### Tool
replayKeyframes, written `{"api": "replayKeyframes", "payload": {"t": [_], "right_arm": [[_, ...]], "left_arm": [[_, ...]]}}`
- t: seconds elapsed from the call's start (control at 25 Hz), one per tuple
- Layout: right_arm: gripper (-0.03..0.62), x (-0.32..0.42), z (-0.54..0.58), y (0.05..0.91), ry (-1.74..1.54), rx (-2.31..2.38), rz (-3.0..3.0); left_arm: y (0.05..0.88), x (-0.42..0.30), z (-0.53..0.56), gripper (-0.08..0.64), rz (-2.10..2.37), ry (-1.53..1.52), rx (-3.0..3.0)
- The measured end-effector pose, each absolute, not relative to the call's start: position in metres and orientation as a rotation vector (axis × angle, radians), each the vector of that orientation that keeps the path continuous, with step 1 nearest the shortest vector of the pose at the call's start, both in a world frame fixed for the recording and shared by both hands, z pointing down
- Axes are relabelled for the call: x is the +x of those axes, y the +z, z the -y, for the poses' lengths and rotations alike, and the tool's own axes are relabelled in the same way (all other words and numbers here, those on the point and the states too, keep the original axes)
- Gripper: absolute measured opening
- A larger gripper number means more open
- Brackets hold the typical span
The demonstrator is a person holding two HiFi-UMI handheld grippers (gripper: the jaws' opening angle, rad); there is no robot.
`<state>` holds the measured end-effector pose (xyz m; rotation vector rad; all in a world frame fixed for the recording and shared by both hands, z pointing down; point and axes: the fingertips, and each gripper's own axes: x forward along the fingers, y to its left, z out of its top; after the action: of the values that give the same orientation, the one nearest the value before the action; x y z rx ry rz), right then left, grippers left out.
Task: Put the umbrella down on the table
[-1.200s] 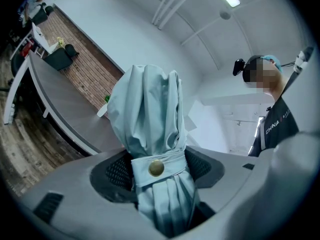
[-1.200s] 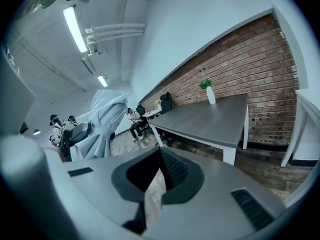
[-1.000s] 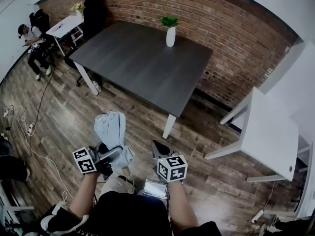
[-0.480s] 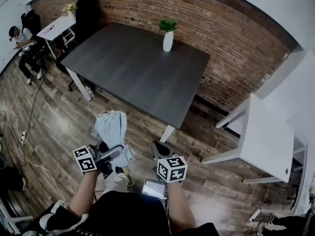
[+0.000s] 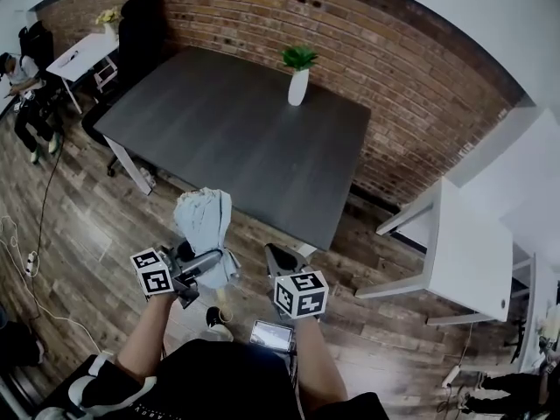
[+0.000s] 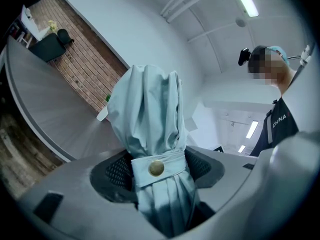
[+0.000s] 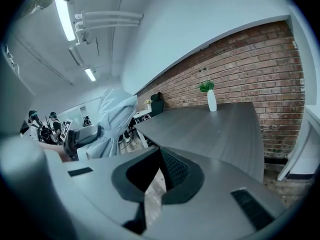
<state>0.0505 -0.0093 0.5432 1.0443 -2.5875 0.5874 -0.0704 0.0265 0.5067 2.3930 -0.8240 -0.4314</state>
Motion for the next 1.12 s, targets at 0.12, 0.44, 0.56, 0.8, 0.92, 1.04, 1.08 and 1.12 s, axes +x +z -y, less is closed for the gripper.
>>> {"api": "replayKeyframes", "payload": {"t": [0.12,0.44,0.56,0.8,0.92,1.04,1.08,1.12], "right_arm": [[0.008,0.026,0.025,0.535,0.550,1.054,2.577],[0.008,-0.016,0.062,0.512,0.480,1.134,2.538],[0.008,-0.019,0.068,0.508,0.470,1.144,2.527],[0.008,-0.018,0.087,0.517,0.492,1.156,2.507],[0.008,-0.018,0.107,0.522,0.508,1.160,2.513],[0.008,-0.020,0.135,0.525,0.531,1.176,2.530],[0.008,-0.022,0.145,0.525,0.541,1.182,2.537],[0.008,-0.025,0.156,0.526,0.552,1.186,2.543]], "left_arm": [[0.503,-0.085,-0.009,0.298,0.794,-0.394,2.422],[0.491,-0.119,0.030,0.298,0.714,-0.418,2.454],[0.491,-0.124,0.038,0.298,0.705,-0.441,2.440],[0.496,-0.124,0.059,0.298,0.685,-0.456,2.420],[0.496,-0.125,0.076,0.298,0.685,-0.471,2.404],[0.498,-0.127,0.096,0.298,0.692,-0.464,2.402],[0.498,-0.129,0.103,0.298,0.693,-0.461,2.401],[0.498,-0.131,0.112,0.298,0.694,-0.458,2.400]]}}
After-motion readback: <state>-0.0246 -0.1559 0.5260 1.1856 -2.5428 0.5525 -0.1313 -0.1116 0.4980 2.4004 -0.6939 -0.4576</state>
